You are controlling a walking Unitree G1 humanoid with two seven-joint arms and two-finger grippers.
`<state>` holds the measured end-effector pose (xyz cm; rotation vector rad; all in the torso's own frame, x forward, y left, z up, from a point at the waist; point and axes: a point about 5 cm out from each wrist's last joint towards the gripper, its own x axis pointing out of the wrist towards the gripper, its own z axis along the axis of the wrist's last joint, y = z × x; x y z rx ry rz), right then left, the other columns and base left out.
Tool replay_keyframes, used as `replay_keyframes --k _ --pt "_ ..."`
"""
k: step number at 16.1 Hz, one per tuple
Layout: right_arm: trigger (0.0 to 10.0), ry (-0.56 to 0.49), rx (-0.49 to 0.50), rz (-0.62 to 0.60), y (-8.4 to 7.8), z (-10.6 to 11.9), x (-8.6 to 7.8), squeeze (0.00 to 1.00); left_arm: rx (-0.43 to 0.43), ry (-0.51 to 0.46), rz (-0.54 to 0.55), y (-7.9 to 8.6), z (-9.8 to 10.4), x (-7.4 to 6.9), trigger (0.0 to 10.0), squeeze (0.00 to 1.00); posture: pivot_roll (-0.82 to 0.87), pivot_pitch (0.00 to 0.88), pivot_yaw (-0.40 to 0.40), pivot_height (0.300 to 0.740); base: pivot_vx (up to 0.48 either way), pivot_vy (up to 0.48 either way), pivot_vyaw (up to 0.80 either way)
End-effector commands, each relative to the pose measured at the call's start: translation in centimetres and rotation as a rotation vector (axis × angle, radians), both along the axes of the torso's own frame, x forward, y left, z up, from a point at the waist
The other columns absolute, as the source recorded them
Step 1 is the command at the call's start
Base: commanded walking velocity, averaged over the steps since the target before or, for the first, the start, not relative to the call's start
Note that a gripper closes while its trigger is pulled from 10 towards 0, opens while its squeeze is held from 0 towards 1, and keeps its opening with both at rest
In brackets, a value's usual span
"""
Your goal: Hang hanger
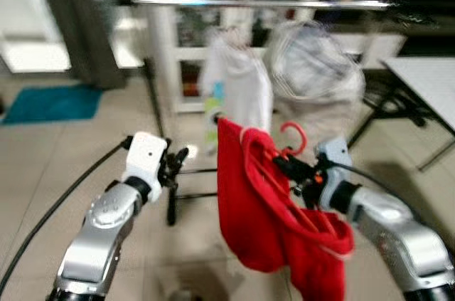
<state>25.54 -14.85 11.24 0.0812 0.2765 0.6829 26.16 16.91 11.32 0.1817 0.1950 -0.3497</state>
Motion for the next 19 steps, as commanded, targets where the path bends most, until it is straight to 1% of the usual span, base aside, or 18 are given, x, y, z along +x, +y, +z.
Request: replay_keyframes --k 1,2,3,5,7,10,11,12,14,15,16,17,18,19 --pt "10.0 -0.062 0.000 -0.084 -1.1 0.9 0.7 0.00 -0.006 -0.019 -0.010 -0.6 0.5 0.4 10.0 0.00 -0.09 0.000 -0.012 0.740 0.000 0.000 0.79" --pt "10.0 -0.059 0.025 -0.179 -1.2 0.7 1.2 0.00 -0.008 -0.023 -0.012 -0.9 0.7 0.7 10.0 0.00 -0.09 0.000 -0.001 0.740 0.000 -0.401 0.00" --pt "10.0 -0.066 0.028 -0.226 -1.3 0.7 1.5 0.00 -0.009 -0.025 -0.014 -1.0 0.7 0.9 10.0 0.00 -0.09 0.000 0.001 0.740 0.000 -0.409 0.00" --pt "10.0 -0.076 -0.010 -0.248 -1.4 0.6 1.6 0.00 -0.015 -0.023 -0.013 -1.1 0.7 1.0 10.0 0.00 -0.10 0.000 0.008 0.740 0.000 -0.409 0.00" --pt "10.0 -0.103 -0.049 -0.232 -1.2 0.8 1.7 0.00 -0.021 -0.021 -0.019 -1.2 0.6 1.0 10.0 0.00 -0.11 0.000 0.012 0.740 0.000 -0.405 0.00" --pt "10.0 -0.128 -0.046 -0.184 -0.9 1.5 2.2 0.00 -0.014 -0.023 -0.032 -1.3 0.7 1.2 10.0 0.00 -0.12 0.000 0.019 0.740 0.000 -0.383 0.00" --pt "10.0 -0.139 -0.066 -0.151 -0.8 1.6 2.4 0.00 -0.010 -0.023 -0.033 -1.3 0.7 1.4 10.0 0.00 -0.12 0.000 0.021 0.740 0.000 -0.341 0.00" --pt "10.0 -0.151 -0.080 -0.089 -0.5 1.9 2.4 0.00 -0.016 -0.027 -0.033 -1.3 0.8 1.5 10.0 0.00 -0.12 0.000 0.018 0.740 0.000 0.000 0.00" --pt "10.0 -0.151 -0.076 -0.013 -0.1 2.3 2.3 0.00 -0.031 -0.024 -0.031 -1.1 0.8 1.3 10.0 0.00 -0.11 0.000 0.006 0.740 0.000 0.000 0.70" --pt "10.0 -0.156 -0.065 0.036 0.3 2.6 2.1 0.00 -0.017 -0.025 -0.039 -0.7 0.7 1.0 10.0 0.00 -0.10 0.000 -0.002 0.740 0.000 0.000 0.80" --pt "10.0 -0.153 -0.053 0.043 0.5 2.6 2.1 0.00 -0.005 -0.030 -0.038 -0.3 0.7 0.8 10.0 0.00 -0.10 0.000 -0.008 0.740 0.000 0.000 0.80" --pt "10.0 -0.156 -0.038 0.077 0.5 2.7 1.9 0.00 0.039 -0.016 -0.030 0.9 0.4 0.6 10.0 0.00 -0.09 0.000 -0.013 0.740 0.000 0.000 0.80" --pt "10.0 -0.158 -0.034 0.087 0.5 2.7 1.9 0.00 0.052 -0.016 -0.032 1.2 0.4 0.6 10.0 0.00 -0.09 0.000 -0.013 0.740 0.000 0.000 0.80" --pt "10.0 -0.169 -0.022 0.117 0.5 2.9 1.7 0.00 0.065 -0.008 -0.038 2.2 0.4 0.6 10.0 0.00 -0.08 0.000 -0.013 0.740 0.000 0.000 0.73"
